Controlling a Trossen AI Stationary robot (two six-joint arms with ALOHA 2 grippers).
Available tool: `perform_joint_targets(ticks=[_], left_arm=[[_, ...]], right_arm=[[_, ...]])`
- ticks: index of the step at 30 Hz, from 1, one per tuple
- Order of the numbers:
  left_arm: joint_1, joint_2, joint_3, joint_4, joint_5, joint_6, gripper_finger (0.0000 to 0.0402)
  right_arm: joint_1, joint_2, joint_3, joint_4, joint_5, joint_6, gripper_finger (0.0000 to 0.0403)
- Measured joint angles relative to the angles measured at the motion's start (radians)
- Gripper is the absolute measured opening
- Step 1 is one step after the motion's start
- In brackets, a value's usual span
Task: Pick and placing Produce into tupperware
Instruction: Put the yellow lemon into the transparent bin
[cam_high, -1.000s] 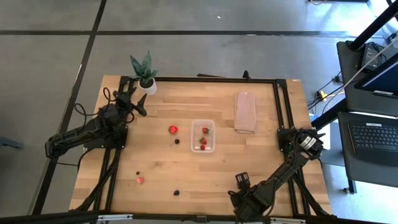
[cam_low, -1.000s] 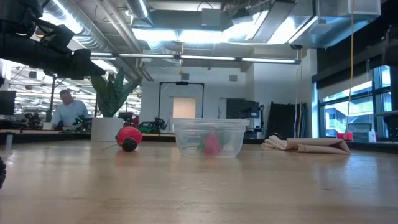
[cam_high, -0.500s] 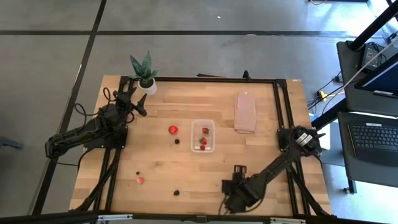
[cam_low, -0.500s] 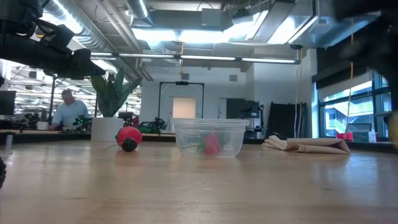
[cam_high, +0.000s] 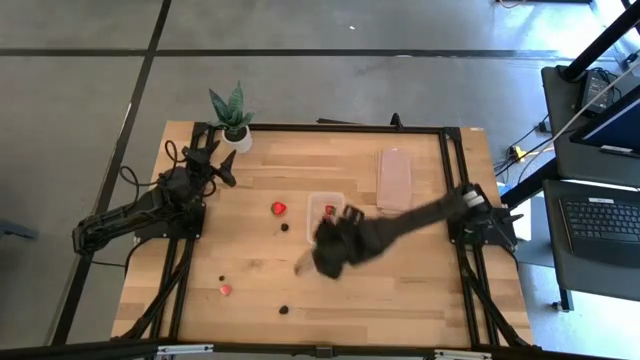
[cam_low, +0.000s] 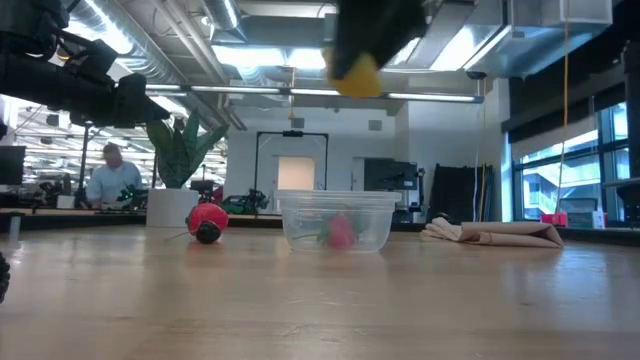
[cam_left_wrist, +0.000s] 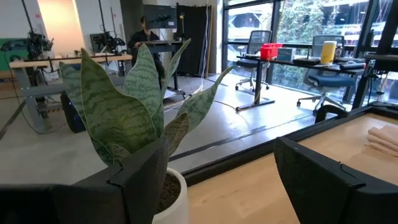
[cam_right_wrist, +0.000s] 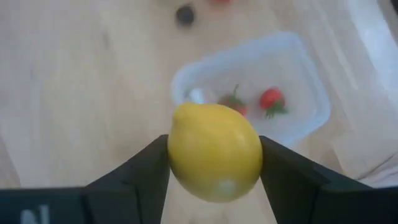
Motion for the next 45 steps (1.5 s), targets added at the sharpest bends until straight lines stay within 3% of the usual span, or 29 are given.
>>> perform_joint_targets(ticks=[6, 14, 24, 38, 45], left_arm=[[0.000, 0.000, 0.000, 0.000, 0.000, 0.000, 0.0285], [0.000, 0.000, 0.000, 0.000, 0.000, 0.000, 0.0285], [0.000, 0.000, 0.000, 0.000, 0.000, 0.001, 0.0285], [0.000, 0.000, 0.000, 0.000, 0.000, 0.001, 0.0285], [0.000, 0.000, 0.000, 0.001, 0.000, 0.001, 0.0285]], right_arm=[[-0.204, 0.000, 0.040, 0.021, -0.188, 0.052, 0.0219], [-0.334, 0.000, 0.040, 0.027, -0.272, 0.013, 0.0219], [-0.342, 0.105, 0.040, 0.027, -0.303, -0.079, 0.0220], [-0.343, 0.188, 0.040, 0.036, -0.311, -0.076, 0.0221], [-0.343, 0.188, 0.040, 0.044, -0.310, -0.075, 0.0252]])
